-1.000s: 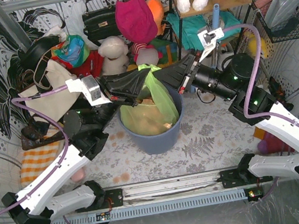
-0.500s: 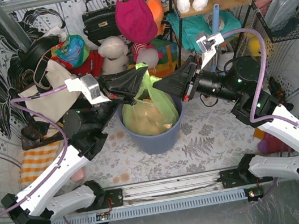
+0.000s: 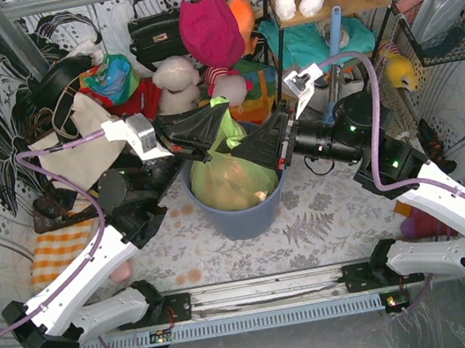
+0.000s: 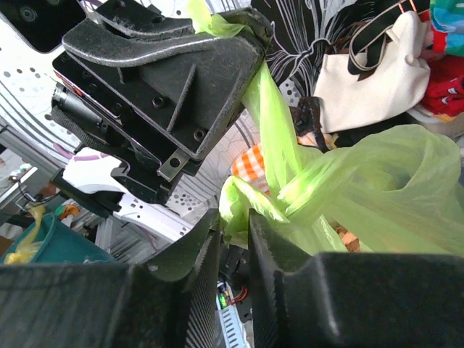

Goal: Tie the trash bag

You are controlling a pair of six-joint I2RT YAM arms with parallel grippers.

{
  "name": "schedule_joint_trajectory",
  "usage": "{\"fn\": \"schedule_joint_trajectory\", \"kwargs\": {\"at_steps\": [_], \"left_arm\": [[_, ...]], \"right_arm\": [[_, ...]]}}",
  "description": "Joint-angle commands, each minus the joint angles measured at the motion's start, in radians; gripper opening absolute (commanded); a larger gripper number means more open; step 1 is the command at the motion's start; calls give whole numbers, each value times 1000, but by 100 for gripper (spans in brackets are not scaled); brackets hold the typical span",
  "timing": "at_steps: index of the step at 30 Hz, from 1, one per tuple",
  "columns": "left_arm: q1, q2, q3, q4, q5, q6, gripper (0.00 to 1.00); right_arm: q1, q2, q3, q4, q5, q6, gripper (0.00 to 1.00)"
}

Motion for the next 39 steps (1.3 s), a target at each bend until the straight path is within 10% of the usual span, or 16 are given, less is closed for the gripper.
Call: {"fn": "schedule_joint_trajectory", "kwargs": {"at_steps": [1,7,13,18,33,39], "left_arm": [[5,-5,6,31,-13,10,0],[7,-3,9,35,-10,7,0],[8,-2,5,41,-8,2,0],[10,-2,4,42,-7,2,0],[15,14,25,37,13,-10,0],[16,23,34,39,24,-17,0]], "right_arm": [[5,-32,69,-40,50,-43,25],[5,-35,110,-82,87,-59,38],[5,-24,132,-113,106,-62,22],[5,-37,123,-121,130,-61,40],[5,-67,137,-141,257,-89,39],[5,-22,175,-115,256,-105,57]]}}
